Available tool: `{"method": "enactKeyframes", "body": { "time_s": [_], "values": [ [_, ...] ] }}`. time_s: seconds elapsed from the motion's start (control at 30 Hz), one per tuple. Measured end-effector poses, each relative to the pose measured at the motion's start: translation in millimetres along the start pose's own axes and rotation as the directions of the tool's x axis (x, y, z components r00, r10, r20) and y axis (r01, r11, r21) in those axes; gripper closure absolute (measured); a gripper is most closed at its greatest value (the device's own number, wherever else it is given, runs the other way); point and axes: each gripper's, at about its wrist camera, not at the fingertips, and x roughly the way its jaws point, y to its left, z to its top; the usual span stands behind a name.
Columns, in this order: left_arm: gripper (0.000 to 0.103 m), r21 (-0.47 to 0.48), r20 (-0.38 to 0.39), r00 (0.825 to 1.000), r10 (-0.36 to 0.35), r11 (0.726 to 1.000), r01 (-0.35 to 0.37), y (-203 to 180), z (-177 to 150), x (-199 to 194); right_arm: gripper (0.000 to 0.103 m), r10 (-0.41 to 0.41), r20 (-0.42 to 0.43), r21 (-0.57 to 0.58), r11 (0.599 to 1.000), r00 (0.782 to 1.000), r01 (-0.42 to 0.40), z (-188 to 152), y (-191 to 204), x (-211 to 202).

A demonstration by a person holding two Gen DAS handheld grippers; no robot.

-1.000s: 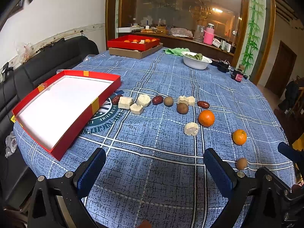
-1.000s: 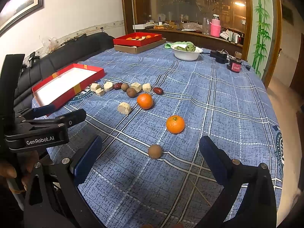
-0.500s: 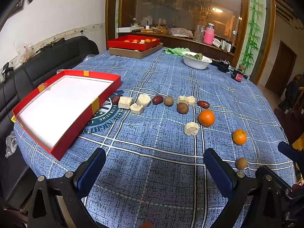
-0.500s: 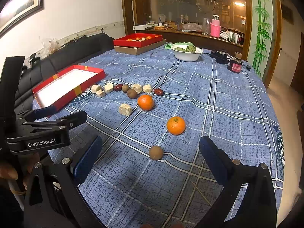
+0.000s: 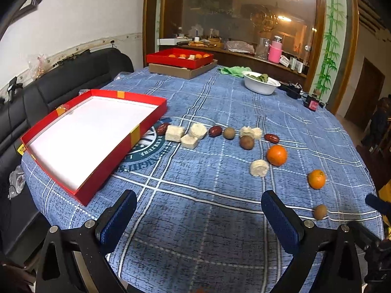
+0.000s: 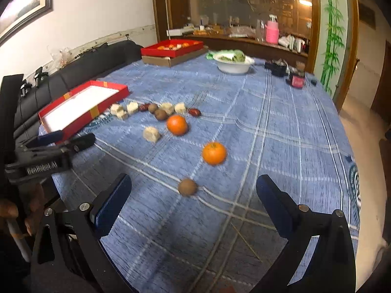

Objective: Organize fruits
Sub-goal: 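Grasp a brown round fruit with the right tool while the left tool grasps a white pastry cube, then carry both items over the red box and open both tools to drop them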

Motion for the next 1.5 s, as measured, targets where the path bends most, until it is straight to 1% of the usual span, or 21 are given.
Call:
{"method": "enactKeyframes", "body": {
  "time_s": [0.03, 0.13, 0.17, 0.2, 0.27, 0.3, 0.37, 0.43, 0.5, 0.53, 0.67, 0.77, 0.97, 1.0, 1.03, 1.1, 1.13, 1.17, 1.2, 1.33, 1.5],
  "values": [
    [0.003, -0.004, -0.006, 1.0, 0.0, 1.0, 0.0, 2.1, -0.6, 2.5, 0.0, 0.005, -0.019, 0.003, 1.0, 1.0, -0.005, -3.2, -1.0, 2.9],
    [0.01, -0.007, -0.026, 1.0, -0.01, 1.0, 0.01, 4.8, -2.1, 10.0, 0.001, 0.019, -0.053, 0.005, 1.0, 0.998, -0.018, -9.8, -1.8, 11.1],
    [0.012, -0.006, -0.036, 0.999, -0.012, 1.0, 0.011, 4.6, -2.2, 13.1, 0.006, 0.027, -0.056, 0.009, 1.0, 0.998, -0.027, -9.9, -1.9, 12.2],
    [0.014, -0.004, -0.04, 0.999, -0.014, 1.0, 0.014, 4.5, -2.1, 15.6, 0.017, 0.047, -0.061, 0.018, 0.999, 0.997, -0.046, -8.8, 1.5, 16.3],
    [0.016, 0.002, -0.049, 0.998, -0.027, 1.0, 0.027, 2.4, -2.0, 19.2, 0.027, 0.051, -0.067, 0.023, 0.998, 0.996, -0.05, -7.0, 3.5, 22.0],
    [0.016, 0.007, -0.052, 0.998, -0.03, 1.0, 0.03, 1.4, -1.8, 20.8, 0.038, 0.048, -0.077, 0.026, 0.999, 0.996, -0.046, -5.8, 4.9, 27.8],
    [0.016, 0.023, -0.053, 0.998, -0.031, 0.999, 0.033, -0.9, -1.3, 24.2, 0.052, 0.051, -0.1, 0.036, 0.998, 0.994, -0.047, -4.8, 5.8, 39.9],
    [0.016, 0.031, -0.058, 0.998, -0.033, 0.999, 0.035, -3.5, -0.4, 27.9, 0.061, 0.046, -0.12, 0.043, 0.998, 0.992, -0.041, -4.1, 6.1, 50.9],
    [0.02, 0.038, -0.07, 0.996, -0.053, 0.998, 0.056, -8.0, 2.7, 34.0, 0.079, 0.044, -0.132, 0.045, 0.998, 0.99, -0.038, -3.8, 4.6, 58.9],
    [0.02, 0.041, -0.075, 0.995, -0.058, 0.997, 0.061, -11.2, 4.5, 36.3, 0.082, 0.043, -0.141, 0.046, 0.998, 0.989, -0.037, -3.7, 3.7, 61.6],
    [0.021, 0.079, -0.095, 0.992, -0.078, 0.993, 0.085, -32.6, 15.0, 51.4, 0.083, 0.03, -0.151, 0.011, 1.0, 0.988, -0.029, -1.0, 5.4, 64.3],
    [0.022, 0.099, -0.123, 0.988, -0.091, 0.99, 0.104, -50.1, 22.5, 66.6, 0.083, 0.042, -0.15, 0.007, 0.999, 0.988, -0.041, -0.8, 3.1, 63.2],
    [0.033, 0.116, -0.196, 0.976, -0.096, 0.986, 0.12, -77.5, 30.2, 92.5, 0.083, 0.077, -0.128, 0.049, 0.996, 0.989, -0.072, -2.1, -10.0, 63.1],
    [0.038, 0.119, -0.207, 0.974, -0.09, 0.986, 0.116, -79.7, 30.2, 96.9, 0.083, 0.082, -0.126, 0.051, 0.996, 0.989, -0.076, -2.3, -10.4, 63.3],
    [0.039, 0.124, -0.215, 0.974, -0.069, 0.988, 0.097, -81.7, 30.7, 101.3, 0.083, 0.087, -0.123, 0.056, 0.995, 0.989, -0.081, -2.5, -11.3, 63.4],
    [0.054, 0.132, -0.207, 0.977, -0.049, 0.988, 0.078, -84.7, 33.5, 103.3, 0.083, 0.097, -0.12, 0.062, 0.994, 0.988, -0.09, -2.4, -12.3, 63.9],
    [0.059, 0.132, -0.204, 0.978, -0.043, 0.989, 0.071, -84.6, 34.8, 104.1, 0.083, 0.102, -0.119, 0.066, 0.993, 0.988, -0.095, -2.6, -13.1, 64.0],
    [0.07, 0.126, -0.2, 0.979, -0.046, 0.989, 0.072, -83.6, 36.6, 105.1, 0.083, 0.105, -0.118, 0.067, 0.993, 0.987, -0.097, -2.7, -13.5, 64.3],
    [0.077, 0.119, -0.199, 0.979, -0.048, 0.99, 0.073, -81.9, 37.8, 105.3, 0.083, 0.107, -0.118, 0.069, 0.993, 0.987, -0.1, -2.8, -13.8, 64.3],
    [0.077, 0.086, -0.191, 0.979, -0.073, 0.992, 0.091, -72.8, 37.0, 100.5, 0.083, 0.109, -0.115, 0.071, 0.992, 0.987, -0.101, -3.2, -14.3, 64.2],
    [0.077, 0.048, -0.144, 0.984, -0.103, 0.993, 0.111, -55.0, 33.1, 81.2, 0.083, 0.101, -0.102, 0.077, 0.993, 0.99, -0.094, -5.4, -15.5, 60.1]
  ]
}}
